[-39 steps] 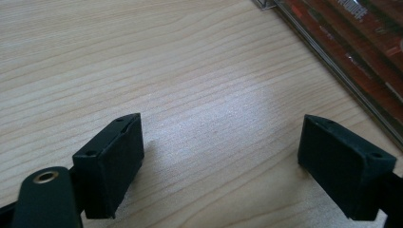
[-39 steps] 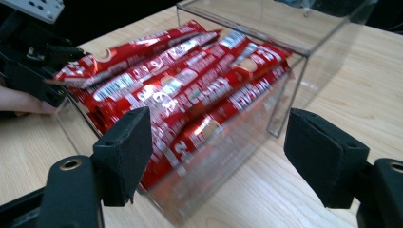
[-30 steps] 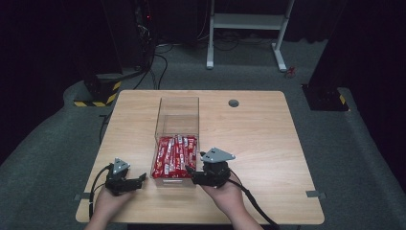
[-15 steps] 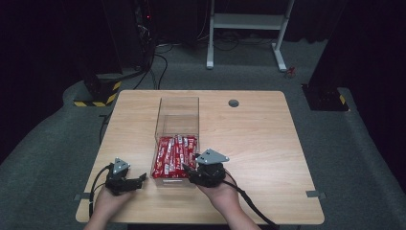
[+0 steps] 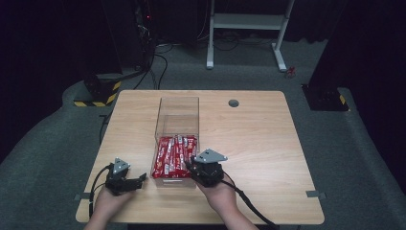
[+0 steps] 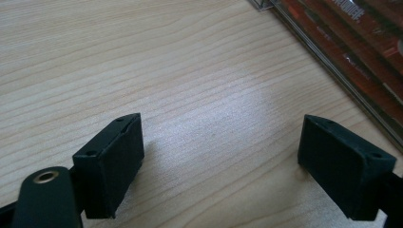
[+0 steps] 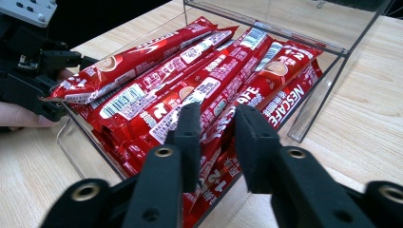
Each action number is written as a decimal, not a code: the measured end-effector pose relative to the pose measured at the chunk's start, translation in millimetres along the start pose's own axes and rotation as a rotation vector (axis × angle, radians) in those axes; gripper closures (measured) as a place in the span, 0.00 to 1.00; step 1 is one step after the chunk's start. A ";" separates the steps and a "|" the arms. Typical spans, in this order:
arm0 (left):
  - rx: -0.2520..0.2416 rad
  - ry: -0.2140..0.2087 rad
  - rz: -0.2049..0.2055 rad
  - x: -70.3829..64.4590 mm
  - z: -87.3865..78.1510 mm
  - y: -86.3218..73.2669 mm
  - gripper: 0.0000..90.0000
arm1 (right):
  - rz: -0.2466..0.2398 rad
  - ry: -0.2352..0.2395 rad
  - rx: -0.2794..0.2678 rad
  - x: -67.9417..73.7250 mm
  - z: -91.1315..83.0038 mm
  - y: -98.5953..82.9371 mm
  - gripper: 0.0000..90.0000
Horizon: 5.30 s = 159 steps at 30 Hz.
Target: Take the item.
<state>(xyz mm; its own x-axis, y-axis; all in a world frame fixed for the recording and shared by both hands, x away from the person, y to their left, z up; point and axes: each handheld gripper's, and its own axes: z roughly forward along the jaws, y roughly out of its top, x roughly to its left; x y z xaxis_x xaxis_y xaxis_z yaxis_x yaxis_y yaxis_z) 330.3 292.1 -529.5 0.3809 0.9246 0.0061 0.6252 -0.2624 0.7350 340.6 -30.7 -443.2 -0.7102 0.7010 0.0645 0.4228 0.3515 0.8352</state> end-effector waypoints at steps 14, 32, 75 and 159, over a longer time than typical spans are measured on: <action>0.000 0.001 0.000 0.0 0.0 0.0 0.17 | 0.006 0.021 -0.019 0.9 -7.1 -0.7 0.97; -0.005 -0.002 -0.003 -0.5 0.4 0.0 0.18 | 0.034 0.045 -0.094 -2.3 -21.4 -11.2 0.99; -0.004 -0.013 0.001 -1.0 1.2 0.8 0.18 | 0.048 0.052 -0.203 -22.6 -50.0 -16.8 0.99; -0.007 -0.015 0.004 -1.1 1.2 0.7 0.18 | 0.207 -0.242 -0.124 -130.6 -54.9 -57.2 1.00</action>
<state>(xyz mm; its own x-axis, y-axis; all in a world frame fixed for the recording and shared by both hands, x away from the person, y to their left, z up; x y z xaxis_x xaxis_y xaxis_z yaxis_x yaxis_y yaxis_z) 331.2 290.6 -529.8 0.3939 0.9192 -0.0008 0.6190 -0.2646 0.7394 378.2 -176.4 -469.4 -0.4562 0.8816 0.1212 0.4619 0.1182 0.8790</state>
